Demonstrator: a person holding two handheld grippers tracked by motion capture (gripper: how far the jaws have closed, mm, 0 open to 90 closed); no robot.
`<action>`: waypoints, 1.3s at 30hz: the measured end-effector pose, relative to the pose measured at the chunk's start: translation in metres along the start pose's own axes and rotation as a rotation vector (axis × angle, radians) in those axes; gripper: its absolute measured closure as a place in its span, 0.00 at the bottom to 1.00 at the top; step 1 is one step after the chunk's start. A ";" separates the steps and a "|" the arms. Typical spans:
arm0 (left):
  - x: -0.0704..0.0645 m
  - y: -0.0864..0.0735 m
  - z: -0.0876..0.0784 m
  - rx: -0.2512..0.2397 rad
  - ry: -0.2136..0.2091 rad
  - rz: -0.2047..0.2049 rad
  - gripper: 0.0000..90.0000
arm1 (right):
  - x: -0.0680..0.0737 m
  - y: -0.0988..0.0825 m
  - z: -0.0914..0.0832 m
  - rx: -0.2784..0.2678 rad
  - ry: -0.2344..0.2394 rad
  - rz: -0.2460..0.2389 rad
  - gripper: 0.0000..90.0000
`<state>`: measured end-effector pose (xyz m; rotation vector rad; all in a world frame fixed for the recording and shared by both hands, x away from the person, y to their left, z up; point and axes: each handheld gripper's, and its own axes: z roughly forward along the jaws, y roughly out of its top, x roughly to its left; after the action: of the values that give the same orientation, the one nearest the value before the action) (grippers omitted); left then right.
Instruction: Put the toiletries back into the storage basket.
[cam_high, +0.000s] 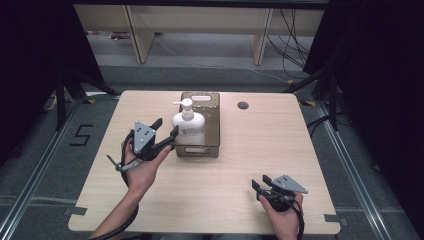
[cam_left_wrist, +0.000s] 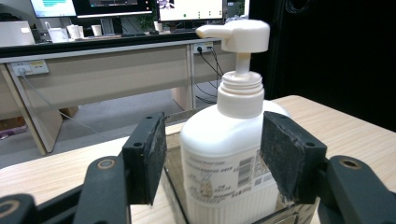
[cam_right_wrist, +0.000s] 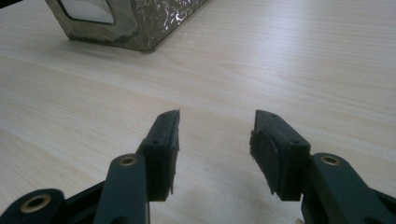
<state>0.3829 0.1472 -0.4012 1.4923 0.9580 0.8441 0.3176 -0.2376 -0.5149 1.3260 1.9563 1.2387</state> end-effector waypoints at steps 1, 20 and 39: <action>0.001 -0.002 -0.001 -0.005 -0.002 0.005 0.45 | 0.000 0.000 0.001 -0.007 -0.001 -0.004 0.57; 0.018 -0.039 -0.030 0.013 0.009 0.038 0.43 | 0.000 0.000 0.001 0.012 -0.020 -0.012 0.57; 0.036 -0.084 -0.043 0.080 0.028 0.045 0.44 | 0.000 0.000 0.002 0.016 -0.001 -0.022 0.58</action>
<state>0.3495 0.2017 -0.4786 1.5795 0.9916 0.8699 0.3188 -0.2371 -0.5158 1.3091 1.9784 1.2143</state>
